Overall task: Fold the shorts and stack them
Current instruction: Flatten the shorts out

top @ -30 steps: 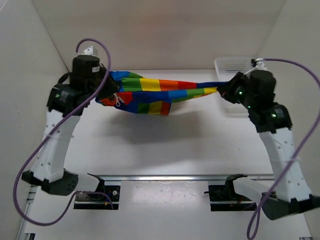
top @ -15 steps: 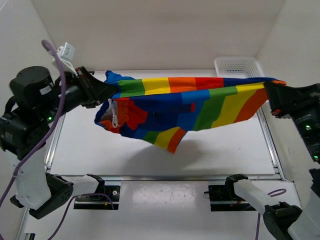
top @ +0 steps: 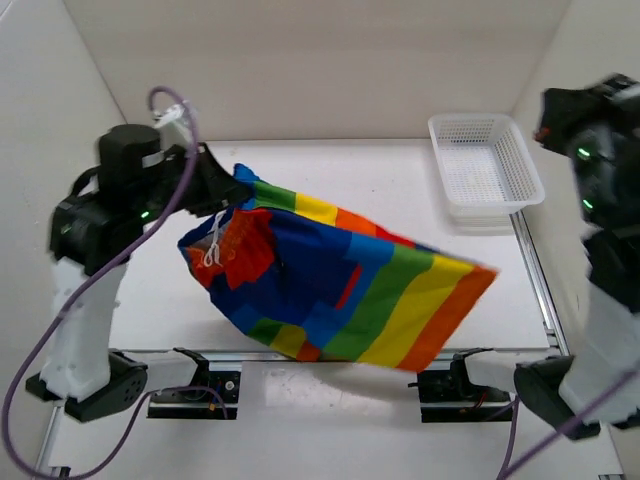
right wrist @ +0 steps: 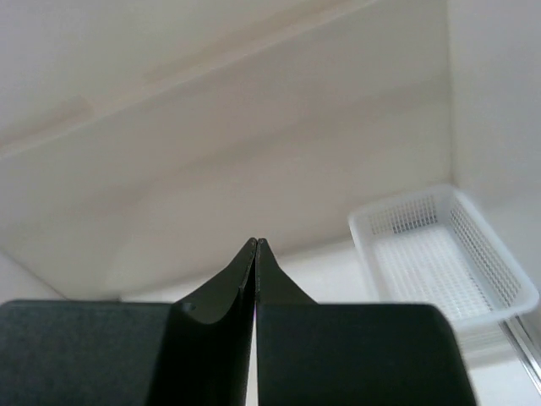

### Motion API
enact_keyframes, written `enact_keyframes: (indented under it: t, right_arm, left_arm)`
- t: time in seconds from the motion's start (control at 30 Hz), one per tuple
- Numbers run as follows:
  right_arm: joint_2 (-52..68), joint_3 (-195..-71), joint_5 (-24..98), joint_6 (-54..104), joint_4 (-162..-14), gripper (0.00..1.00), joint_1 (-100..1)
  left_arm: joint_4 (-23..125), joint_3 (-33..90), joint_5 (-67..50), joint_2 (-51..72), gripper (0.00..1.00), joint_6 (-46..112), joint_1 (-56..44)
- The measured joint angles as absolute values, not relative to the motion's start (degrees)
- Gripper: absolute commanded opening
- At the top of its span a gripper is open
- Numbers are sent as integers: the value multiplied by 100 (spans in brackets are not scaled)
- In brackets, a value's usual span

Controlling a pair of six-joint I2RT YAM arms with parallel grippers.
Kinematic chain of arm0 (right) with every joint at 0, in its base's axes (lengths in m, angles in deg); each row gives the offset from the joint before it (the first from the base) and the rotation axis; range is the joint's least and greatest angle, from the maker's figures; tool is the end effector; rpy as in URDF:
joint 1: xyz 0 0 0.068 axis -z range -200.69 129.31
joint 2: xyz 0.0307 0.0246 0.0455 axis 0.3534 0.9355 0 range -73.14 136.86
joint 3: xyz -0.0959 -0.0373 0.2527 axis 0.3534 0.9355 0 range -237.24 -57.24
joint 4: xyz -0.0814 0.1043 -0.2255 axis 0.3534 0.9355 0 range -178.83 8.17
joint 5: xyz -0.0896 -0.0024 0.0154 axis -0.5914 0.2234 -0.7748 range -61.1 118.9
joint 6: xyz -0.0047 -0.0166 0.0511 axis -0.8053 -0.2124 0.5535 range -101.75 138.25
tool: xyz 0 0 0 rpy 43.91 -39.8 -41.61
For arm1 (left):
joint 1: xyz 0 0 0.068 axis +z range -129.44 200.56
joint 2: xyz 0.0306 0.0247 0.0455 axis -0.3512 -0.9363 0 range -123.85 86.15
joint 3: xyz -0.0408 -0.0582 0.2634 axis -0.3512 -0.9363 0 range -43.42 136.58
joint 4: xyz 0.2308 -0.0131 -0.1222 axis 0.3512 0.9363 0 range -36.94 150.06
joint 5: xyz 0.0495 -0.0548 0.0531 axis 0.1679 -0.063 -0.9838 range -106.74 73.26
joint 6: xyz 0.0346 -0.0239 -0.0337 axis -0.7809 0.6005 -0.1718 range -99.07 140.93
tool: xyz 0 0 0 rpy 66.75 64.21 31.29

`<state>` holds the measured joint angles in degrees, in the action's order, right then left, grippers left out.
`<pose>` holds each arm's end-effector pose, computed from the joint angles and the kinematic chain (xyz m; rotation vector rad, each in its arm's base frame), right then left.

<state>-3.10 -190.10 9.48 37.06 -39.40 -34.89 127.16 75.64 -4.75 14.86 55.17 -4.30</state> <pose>0.0932 0.0114 0.6320 0.3399 1.3119 0.2589 0.1358 -0.0711 0.5370 -0.0355 2.1292 -0.8449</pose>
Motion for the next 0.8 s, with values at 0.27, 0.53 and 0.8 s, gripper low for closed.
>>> enact_keyframes:
  t: [0.27,0.53,0.8]
  right_arm:
    - [1272,-16935,1595,3557,-4526,0,-3489]
    - [1401,-14171,3319,3634,-4943,61,-3738]
    - [839,-11731,4410,3702,-5573,81,-4490]
  left_arm:
    - [12083,6803,-499,-527,10,5062,213]
    - [12030,6926,-536,-1633,10,4765,462]
    - [11991,7075,-532,-1619,10,4667,591]
